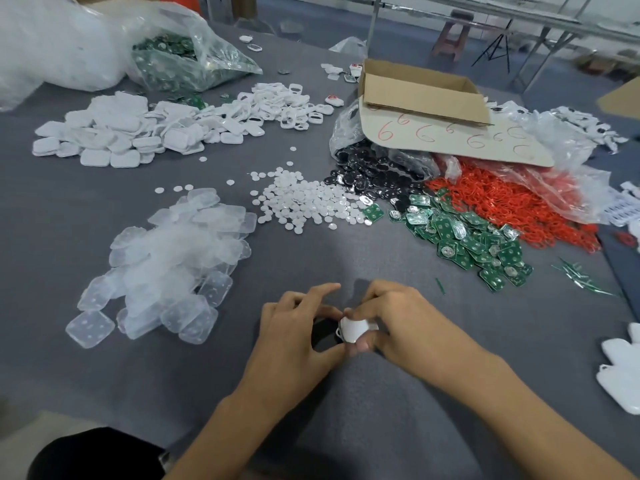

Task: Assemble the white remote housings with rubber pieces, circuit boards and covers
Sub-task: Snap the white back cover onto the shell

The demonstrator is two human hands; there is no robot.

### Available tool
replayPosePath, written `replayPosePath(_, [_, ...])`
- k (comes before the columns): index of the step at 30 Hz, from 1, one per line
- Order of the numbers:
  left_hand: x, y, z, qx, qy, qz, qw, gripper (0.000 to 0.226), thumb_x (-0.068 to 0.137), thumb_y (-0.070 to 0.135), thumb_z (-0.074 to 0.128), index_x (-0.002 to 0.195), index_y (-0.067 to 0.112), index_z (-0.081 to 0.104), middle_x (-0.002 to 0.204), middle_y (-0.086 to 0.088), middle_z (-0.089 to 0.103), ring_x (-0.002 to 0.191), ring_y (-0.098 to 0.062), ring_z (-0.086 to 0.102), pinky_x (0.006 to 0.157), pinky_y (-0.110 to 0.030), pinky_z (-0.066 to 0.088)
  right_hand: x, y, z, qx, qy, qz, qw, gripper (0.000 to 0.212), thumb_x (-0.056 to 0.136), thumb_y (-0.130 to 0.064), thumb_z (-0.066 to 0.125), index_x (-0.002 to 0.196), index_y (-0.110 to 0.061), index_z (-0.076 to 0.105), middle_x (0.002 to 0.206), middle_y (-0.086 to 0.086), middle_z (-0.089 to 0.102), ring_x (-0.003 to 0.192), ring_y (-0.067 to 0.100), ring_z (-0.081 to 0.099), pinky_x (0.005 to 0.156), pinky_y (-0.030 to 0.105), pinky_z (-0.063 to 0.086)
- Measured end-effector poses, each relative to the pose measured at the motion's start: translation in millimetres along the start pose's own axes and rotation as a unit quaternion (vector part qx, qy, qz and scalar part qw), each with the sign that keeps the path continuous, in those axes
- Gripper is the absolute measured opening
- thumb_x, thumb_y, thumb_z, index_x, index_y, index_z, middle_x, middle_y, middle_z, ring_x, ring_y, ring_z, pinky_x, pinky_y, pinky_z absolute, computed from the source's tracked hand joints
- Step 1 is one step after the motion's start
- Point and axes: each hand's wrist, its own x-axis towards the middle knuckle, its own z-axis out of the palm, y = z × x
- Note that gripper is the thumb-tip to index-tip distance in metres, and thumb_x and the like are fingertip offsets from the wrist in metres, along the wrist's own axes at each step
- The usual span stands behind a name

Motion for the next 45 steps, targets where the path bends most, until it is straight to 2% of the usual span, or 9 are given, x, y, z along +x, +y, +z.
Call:
replayPosePath(10, [4.9, 3.1, -3.7, -0.038, -0.015, -0.035, 0.999, 0.052, 0.079, 0.048, 0.08, 0.125, 0.043, 0.057, 0.096, 0.038, 0.066, 0.116, 0.01, 0.045, 0.099, -0.012, 0.021, 17.4, 2.9, -3.2, 0.009, -0.013, 0.046, 0.999, 0.035, 0.058, -0.031, 0.092, 0.09, -0.036, 0.08, 0.072, -0.016, 0.052, 0.063, -0.003, 0.05, 0.055, 0.013, 0.035])
replayPosePath(17, [29.5, 23.2, -9.9, -0.008, -0.112, -0.105, 0.988, 0.042, 0.073, 0.031, 0.085, 0.104, 0.038, 0.057, 0.09, 0.021, 0.066, 0.106, -0.005, 0.051, 0.094, -0.033, 0.036, 20.1, 12.1, -2.1, 0.024, -0.02, 0.039, 0.999, 0.036, 0.055, -0.035, 0.093, 0.087, -0.038, 0.078, 0.07, -0.018, 0.054, 0.067, -0.004, 0.054, 0.054, 0.012, 0.036])
replayPosePath(22, [42.3, 39.2, -19.1, -0.01, -0.184, -0.13, 0.974, 0.036, 0.073, 0.015, 0.084, 0.103, 0.018, 0.064, 0.098, 0.004, 0.07, 0.097, -0.018, 0.063, 0.089, -0.044, 0.052, -7.2, 10.2, 20.0, -0.041, 0.089, -0.062, 0.993, 0.015, 0.08, -0.023, 0.081, 0.095, -0.02, 0.079, 0.085, -0.005, 0.061, 0.079, 0.017, 0.059, 0.069, 0.025, 0.045])
replayPosePath(25, [35.8, 45.1, -20.1, 0.028, -0.18, -0.131, 0.975, 0.024, 0.084, 0.022, 0.079, 0.106, 0.017, 0.069, 0.103, -0.001, 0.069, 0.098, -0.02, 0.064, 0.09, -0.038, 0.051, -28.0, -0.9, 39.4, -0.093, 0.158, -0.041, 0.982, 0.036, 0.088, -0.019, 0.075, 0.122, -0.013, 0.07, 0.102, -0.003, 0.066, 0.091, 0.018, 0.059, 0.082, 0.024, 0.05])
replayPosePath(28, [23.1, 53.4, -15.3, 0.069, -0.143, -0.098, 0.982, 0.01, 0.098, 0.029, 0.063, 0.097, 0.019, 0.066, 0.098, 0.001, 0.055, 0.088, -0.014, 0.057, 0.073, -0.023, 0.039, -35.7, -13.0, 48.7, -0.149, 0.188, -0.009, 0.971, 0.046, 0.083, -0.015, 0.078, 0.128, -0.006, 0.067, 0.113, 0.002, 0.071, 0.106, 0.022, 0.068, 0.09, 0.028, 0.056])
replayPosePath(35, [-13.9, 68.1, 12.3, 0.248, -0.082, 0.015, 0.965, 0.041, 0.1, 0.007, 0.045, 0.141, 0.005, 0.046, 0.119, -0.005, 0.053, 0.107, -0.019, 0.053, 0.087, -0.029, 0.048, -39.5, -21.8, 54.1, -0.181, 0.17, 0.011, 0.969, 0.056, 0.074, -0.005, 0.08, 0.128, -0.005, 0.066, 0.126, 0.005, 0.069, 0.118, 0.019, 0.066, 0.097, 0.031, 0.054])
replayPosePath(37, [-9.4, 62.2, 17.0, 0.252, -0.081, 0.02, 0.964, 0.039, 0.104, 0.006, 0.031, 0.142, 0.007, 0.037, 0.124, -0.006, 0.044, 0.113, -0.021, 0.044, 0.093, -0.029, 0.039, -37.5, -18.7, 56.0, -0.126, 0.173, 0.015, 0.977, 0.054, 0.081, -0.003, 0.073, 0.134, -0.008, 0.062, 0.132, 0.003, 0.065, 0.124, 0.019, 0.061, 0.105, 0.028, 0.048])
replayPosePath(40, [8.8, 54.2, 2.0, 0.157, -0.084, -0.019, 0.984, 0.014, 0.105, 0.022, 0.046, 0.114, 0.018, 0.056, 0.107, 0.0, 0.05, 0.105, -0.017, 0.051, 0.083, -0.022, 0.032, -35.5, -17.2, 55.8, 0.028, 0.214, 0.05, 0.975, 0.042, 0.088, -0.002, 0.068, 0.129, -0.015, 0.068, 0.128, -0.002, 0.067, 0.121, 0.016, 0.06, 0.106, 0.022, 0.042])
replayPosePath(45, [9.5, 42.1, -8.0, -0.086, -0.047, -0.089, 0.991, 0.019, 0.084, 0.013, 0.077, 0.085, 0.027, 0.064, 0.081, 0.015, 0.069, 0.08, -0.002, 0.064, 0.073, -0.015, 0.047, -38.2, -11.5, 53.3, 0.319, 0.25, 0.169, 0.898, 0.035, 0.081, -0.003, 0.08, 0.108, -0.024, 0.077, 0.104, -0.013, 0.074, 0.098, 0.003, 0.069, 0.092, 0.03, 0.055])
